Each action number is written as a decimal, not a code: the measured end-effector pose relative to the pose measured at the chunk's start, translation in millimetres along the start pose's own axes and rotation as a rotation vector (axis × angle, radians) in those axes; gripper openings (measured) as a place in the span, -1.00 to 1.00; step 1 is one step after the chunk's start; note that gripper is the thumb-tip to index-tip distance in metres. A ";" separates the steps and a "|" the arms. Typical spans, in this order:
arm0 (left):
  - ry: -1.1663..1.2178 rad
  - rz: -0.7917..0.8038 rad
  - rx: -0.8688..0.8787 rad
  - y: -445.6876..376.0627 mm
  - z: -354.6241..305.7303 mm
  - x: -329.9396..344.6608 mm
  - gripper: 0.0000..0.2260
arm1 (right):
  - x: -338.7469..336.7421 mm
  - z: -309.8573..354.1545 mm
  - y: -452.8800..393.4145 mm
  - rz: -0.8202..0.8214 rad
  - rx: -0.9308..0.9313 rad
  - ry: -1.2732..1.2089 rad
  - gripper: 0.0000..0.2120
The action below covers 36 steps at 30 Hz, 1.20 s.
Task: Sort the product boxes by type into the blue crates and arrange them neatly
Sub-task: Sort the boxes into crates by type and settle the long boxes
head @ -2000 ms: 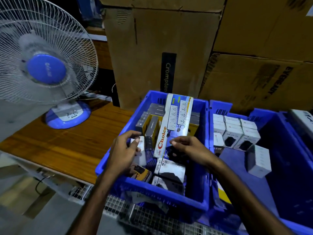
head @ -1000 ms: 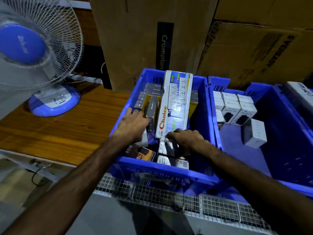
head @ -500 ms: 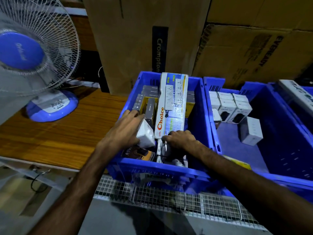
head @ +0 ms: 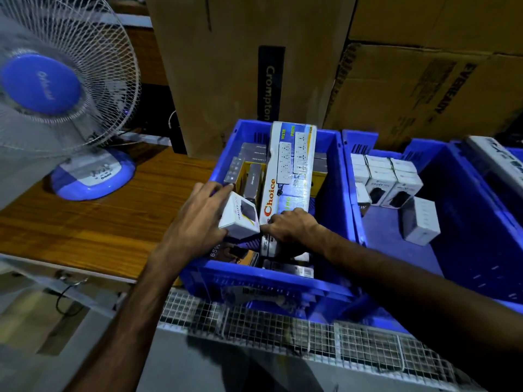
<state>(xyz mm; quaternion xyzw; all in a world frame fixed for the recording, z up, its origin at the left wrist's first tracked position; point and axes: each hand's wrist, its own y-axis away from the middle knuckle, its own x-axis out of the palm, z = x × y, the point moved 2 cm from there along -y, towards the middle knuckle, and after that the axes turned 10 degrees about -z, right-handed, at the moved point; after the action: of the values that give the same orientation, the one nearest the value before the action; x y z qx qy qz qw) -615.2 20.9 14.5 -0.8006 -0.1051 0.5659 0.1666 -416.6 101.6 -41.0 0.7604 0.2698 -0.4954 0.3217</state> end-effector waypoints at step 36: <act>1.496 0.065 -0.714 -16.9 -106.7 21.5 -0.74 | 6.2 -91.9 190.2 -0.916 0.882 -2.313 -0.49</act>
<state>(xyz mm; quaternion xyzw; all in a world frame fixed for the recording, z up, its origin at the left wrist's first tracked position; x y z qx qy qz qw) -507.2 28.3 34.8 -0.9729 -0.1167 -0.1791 -0.0879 -222.4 48.6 23.1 -0.2180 -0.1108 -0.9640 -0.1039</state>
